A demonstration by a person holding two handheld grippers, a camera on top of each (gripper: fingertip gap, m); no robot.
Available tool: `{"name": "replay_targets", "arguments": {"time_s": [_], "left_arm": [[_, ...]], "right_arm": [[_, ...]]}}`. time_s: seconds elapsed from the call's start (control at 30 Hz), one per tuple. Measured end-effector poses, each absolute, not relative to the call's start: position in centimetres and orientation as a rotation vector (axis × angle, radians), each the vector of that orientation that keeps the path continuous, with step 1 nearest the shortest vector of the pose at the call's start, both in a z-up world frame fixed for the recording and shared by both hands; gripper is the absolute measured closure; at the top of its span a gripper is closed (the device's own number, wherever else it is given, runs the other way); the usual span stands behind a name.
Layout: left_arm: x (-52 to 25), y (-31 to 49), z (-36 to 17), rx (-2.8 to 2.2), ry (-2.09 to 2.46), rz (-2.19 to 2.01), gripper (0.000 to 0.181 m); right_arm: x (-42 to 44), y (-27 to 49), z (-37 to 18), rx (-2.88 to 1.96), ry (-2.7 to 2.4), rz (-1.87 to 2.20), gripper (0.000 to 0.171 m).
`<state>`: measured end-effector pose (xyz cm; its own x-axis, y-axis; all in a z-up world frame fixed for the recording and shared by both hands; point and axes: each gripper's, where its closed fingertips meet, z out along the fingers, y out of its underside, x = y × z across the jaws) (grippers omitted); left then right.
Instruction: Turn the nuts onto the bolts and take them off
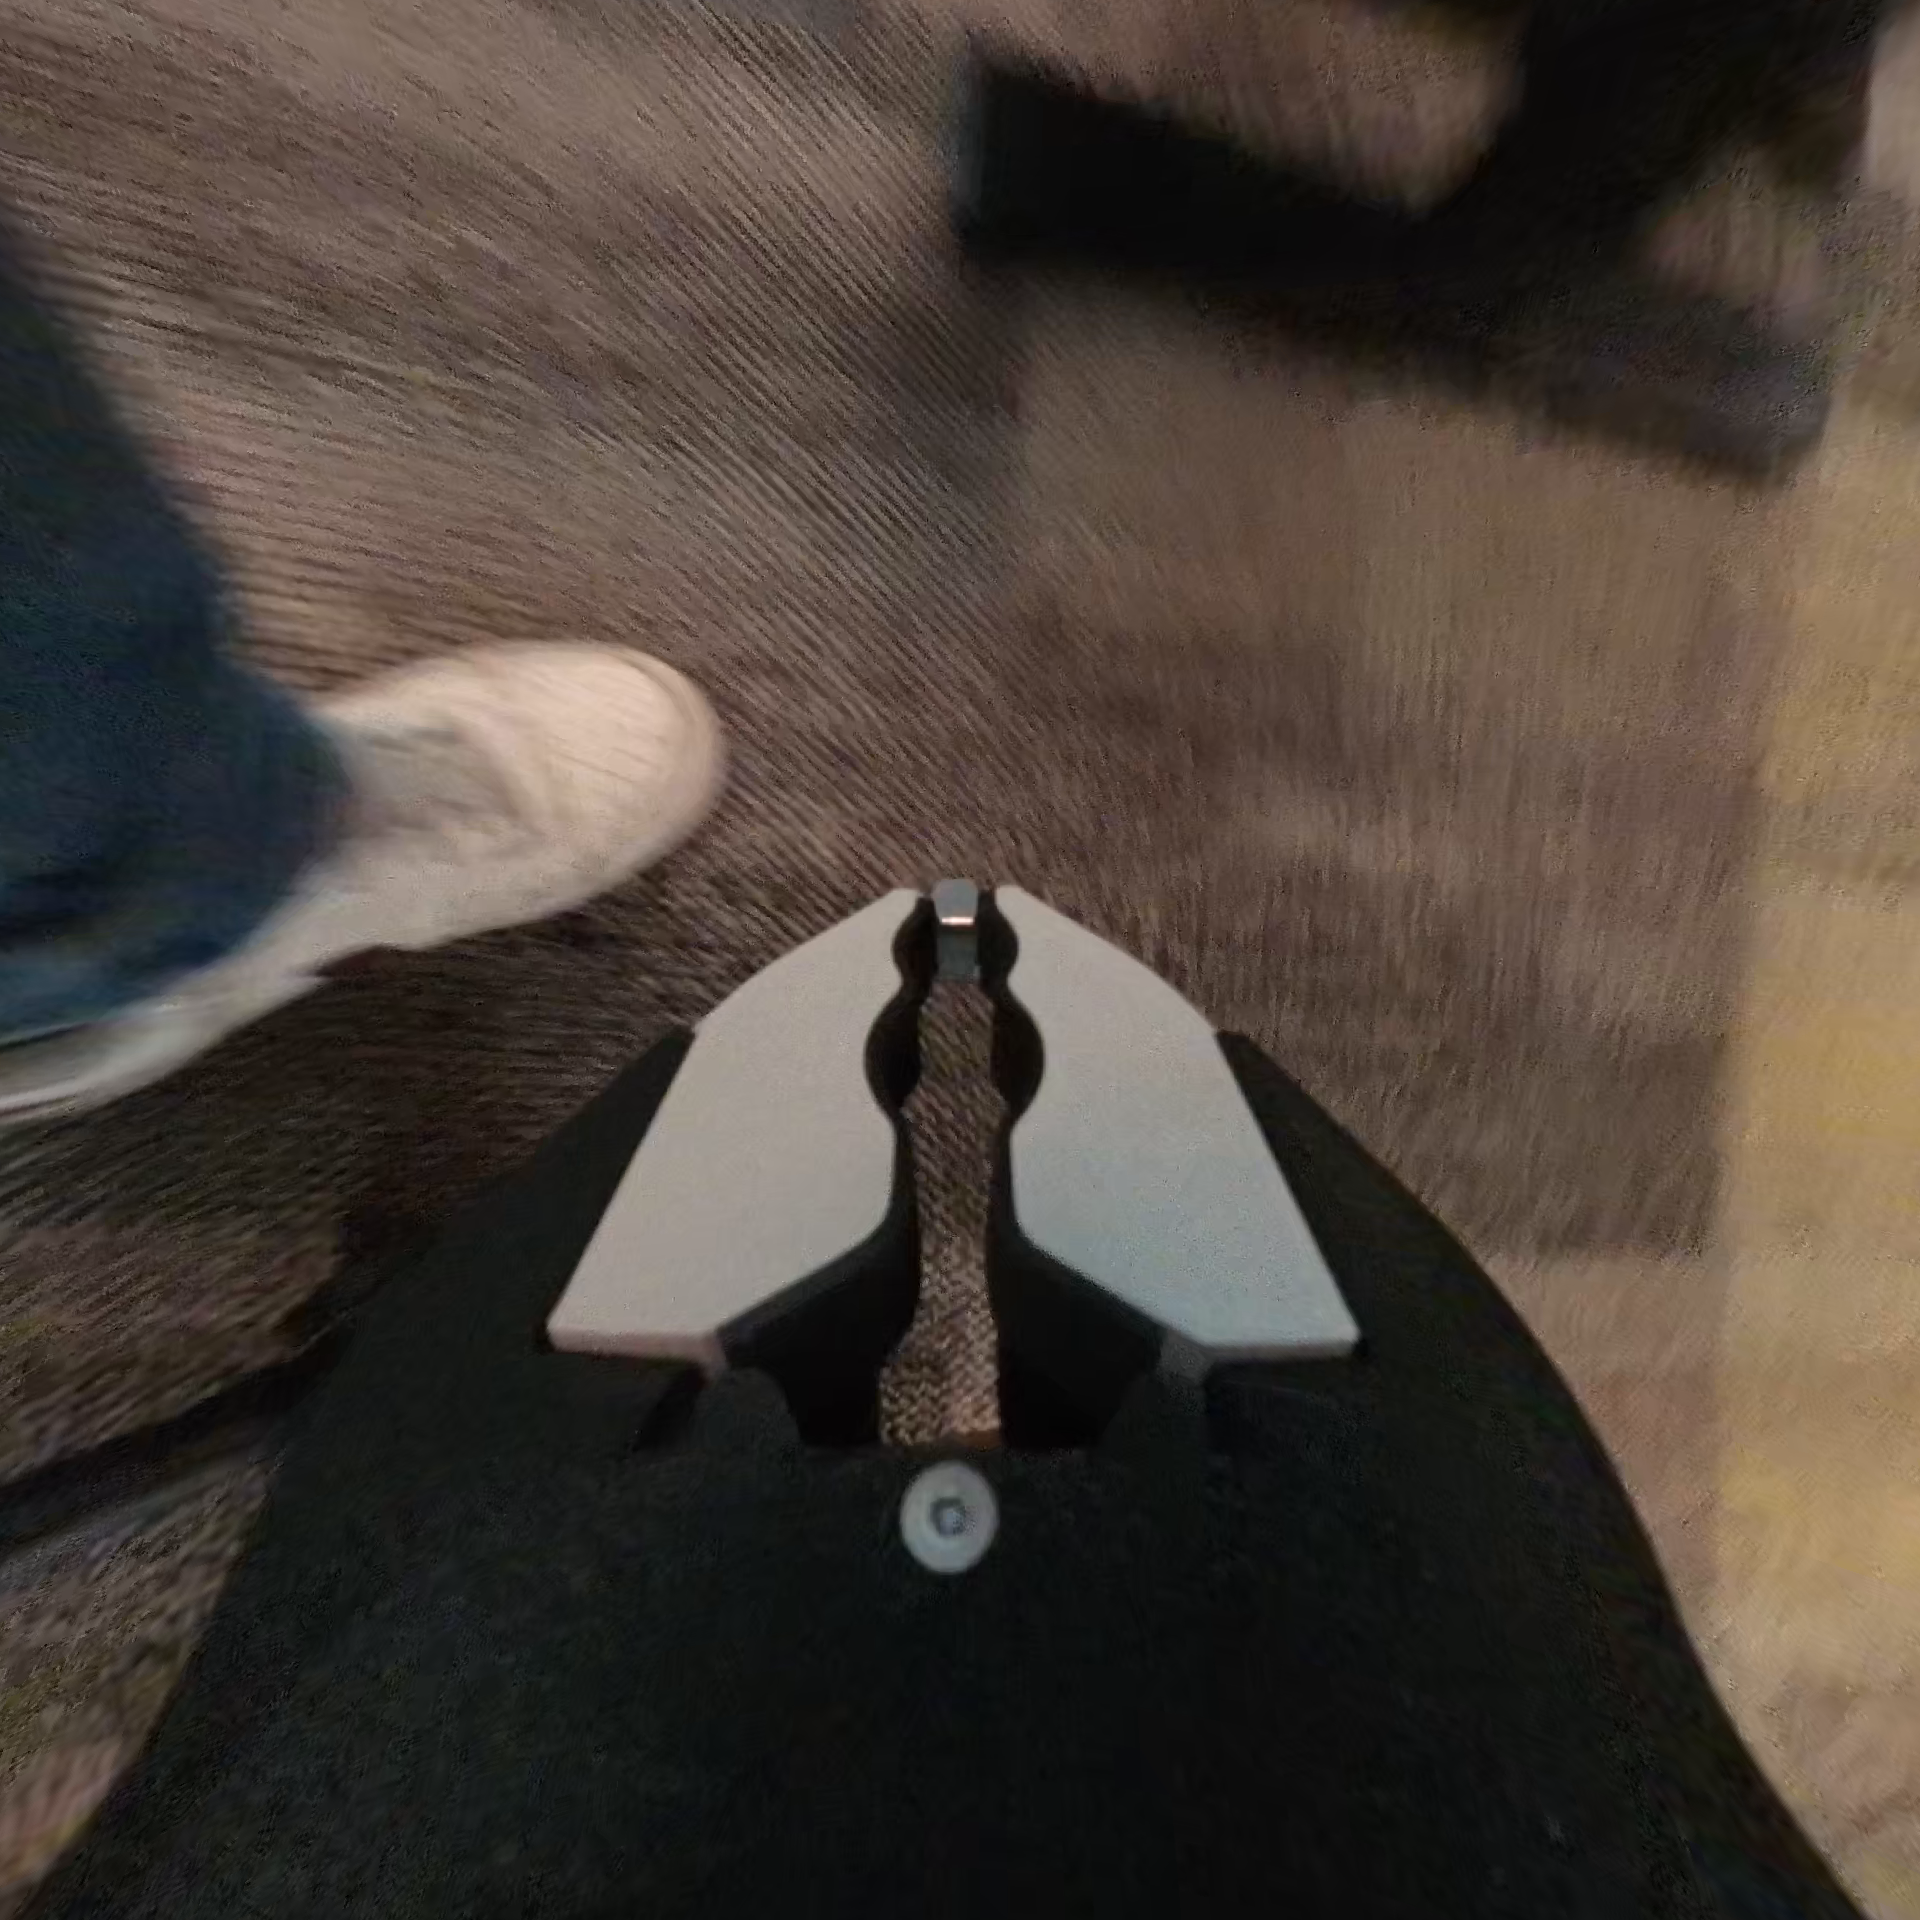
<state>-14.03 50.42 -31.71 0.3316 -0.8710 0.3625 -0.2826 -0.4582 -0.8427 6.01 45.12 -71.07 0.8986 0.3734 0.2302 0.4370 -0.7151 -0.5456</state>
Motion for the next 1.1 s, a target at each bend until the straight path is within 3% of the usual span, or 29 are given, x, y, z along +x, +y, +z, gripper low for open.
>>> {"name": "replay_targets", "arguments": {"time_s": [0.17, 0.33, 0.47, 0.6, 0.8, 0.93, 1.1], "left_arm": [[-13.6, 50.0, -25.4, -1.757, 1.0, -1.093, 0.136], [-12.2, 47.7, -16.9, -1.549, 1.048, -1.106, 0.136], [-9.1, 45.0, -13.2, -1.469, 1.125, -1.108, 0.137], [-4.3, 41.6, -11.6, -1.41, 1.258, -1.115, 0.138], [4.7, 38.9, -10.4, -1.314, 1.403, -1.105, 0.135], [9.8, 40.3, -9.9, -1.341, 1.34, -1.085, 0.135], [13.8, 42.1, -9.7, -1.353, 1.281, -1.097, 0.138]], "right_arm": [[-6.9, 42.0, -51.1, -2.153, -0.787, -0.047, 0.163], [-10.5, 35.6, -32.8, -2.017, -0.604, -0.096, 0.163], [-7.8, 31.0, -18.9, -1.876, -0.346, -0.29, 0.163], [1.7, 25.1, -8.1, -1.715, 0.007, -0.559, 0.163], [17.9, 13.6, -1.5, -1.56, 0.457, -0.87, 0.163], [25.8, 9.1, -2.5, -1.509, 0.718, -0.865, 0.163], [29.8, 8.9, -4.5, -1.484, 0.814, -0.833, 0.163]]}}
